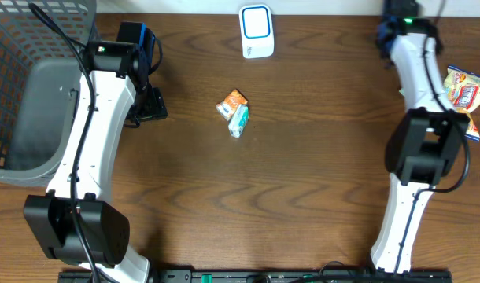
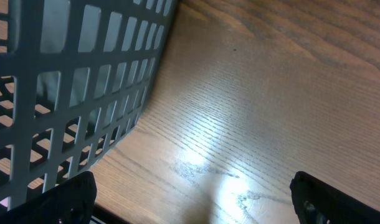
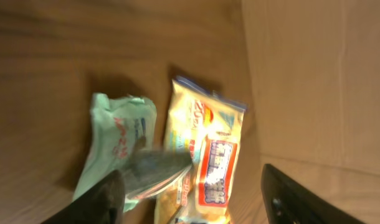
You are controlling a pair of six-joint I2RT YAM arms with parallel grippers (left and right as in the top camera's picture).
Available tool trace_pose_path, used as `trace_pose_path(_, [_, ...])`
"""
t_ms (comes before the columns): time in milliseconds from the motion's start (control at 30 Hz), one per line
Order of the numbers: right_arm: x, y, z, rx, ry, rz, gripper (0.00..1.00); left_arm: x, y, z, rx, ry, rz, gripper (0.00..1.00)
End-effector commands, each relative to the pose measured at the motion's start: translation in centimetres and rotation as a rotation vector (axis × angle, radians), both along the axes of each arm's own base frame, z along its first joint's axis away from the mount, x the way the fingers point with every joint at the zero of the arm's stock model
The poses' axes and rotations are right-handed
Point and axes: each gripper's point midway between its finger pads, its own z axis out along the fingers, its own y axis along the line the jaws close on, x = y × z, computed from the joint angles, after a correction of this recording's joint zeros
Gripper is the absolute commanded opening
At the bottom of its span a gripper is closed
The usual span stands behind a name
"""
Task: Scan the item barcode
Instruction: 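Carry the tin right and drop it onto the wipe packs, then reach the right gripper to the green-white pack and grasp it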
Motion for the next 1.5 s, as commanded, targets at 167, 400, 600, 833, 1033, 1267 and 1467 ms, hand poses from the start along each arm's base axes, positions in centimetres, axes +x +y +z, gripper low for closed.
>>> trace_pose_path(167, [-1.0,1.0,-2.0,0.268,-0.067,-0.060,0.97,-0.1,0.4,0.0,0.022,0.008,-0.008,0.98])
trace_pose_path(400, [1.4,12.2,-1.4,0.619,-0.102,0.188,0.98,-0.2,0.4,0.0,0.022,0.009,-0.008,0.98])
trace_pose_path(600, [-0.5,29.3,2.2,1.164,-0.052,0.500,0.95,-0.1,0.4,0.0,0.022,0.008,-0.008,0.98])
trace_pose_path(833, [-7.0,39.4,-0.8,1.258,0.220,0.511,0.87,-0.1,0.4,0.0,0.022,0.008,-0.008,0.98])
trace_pose_path(1033, [-9.7,42.6,-4.6,1.026,0.286,0.438,0.69,-0.1,0.4,0.0,0.022,0.008,-0.008,0.98])
trace_pose_path(1267, [-12.1,43.3,-7.4,0.821,0.285,0.361,0.70,-0.1,0.4,0.0,0.022,0.008,-0.008,0.98])
trace_pose_path(1467, [-12.6,42.9,-10.4,0.776,0.247,0.288,0.69,-0.1,0.4,0.0,0.022,0.008,-0.008,0.98])
